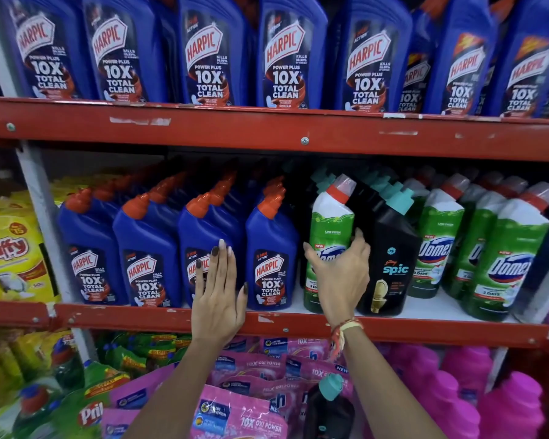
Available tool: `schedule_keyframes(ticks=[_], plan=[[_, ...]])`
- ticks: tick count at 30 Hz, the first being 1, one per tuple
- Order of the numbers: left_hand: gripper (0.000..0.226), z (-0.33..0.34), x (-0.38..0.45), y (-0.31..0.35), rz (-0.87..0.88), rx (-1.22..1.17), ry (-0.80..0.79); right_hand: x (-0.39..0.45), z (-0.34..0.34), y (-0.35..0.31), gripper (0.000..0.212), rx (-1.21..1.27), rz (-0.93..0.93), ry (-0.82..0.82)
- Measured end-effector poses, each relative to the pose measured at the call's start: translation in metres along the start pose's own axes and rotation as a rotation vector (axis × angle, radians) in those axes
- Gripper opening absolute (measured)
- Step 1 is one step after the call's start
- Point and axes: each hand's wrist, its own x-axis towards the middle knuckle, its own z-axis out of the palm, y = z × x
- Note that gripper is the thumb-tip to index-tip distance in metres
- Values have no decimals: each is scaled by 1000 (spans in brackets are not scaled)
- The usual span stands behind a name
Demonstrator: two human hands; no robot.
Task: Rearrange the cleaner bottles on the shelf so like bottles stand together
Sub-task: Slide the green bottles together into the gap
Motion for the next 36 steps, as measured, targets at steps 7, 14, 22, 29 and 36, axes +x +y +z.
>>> schedule_keyframes(ticks=[7, 14, 22, 29, 36], plan=[[64, 0, 1, 0, 7, 5, 9, 2, -8, 0, 77, 67, 6, 11], [64, -1, -1, 0, 8, 9, 13, 4, -33, -2, 70, 129, -64, 56], [64, -5, -1, 4, -11, 6, -14, 17, -66, 24, 71, 144, -49, 105], [68, -2, 0, 13, -67, -12, -27, 45, -110, 52, 89, 71, -7, 192], [70, 1, -1, 13, -53, 13, 8, 73, -129, 79, 55, 65, -17, 233]])
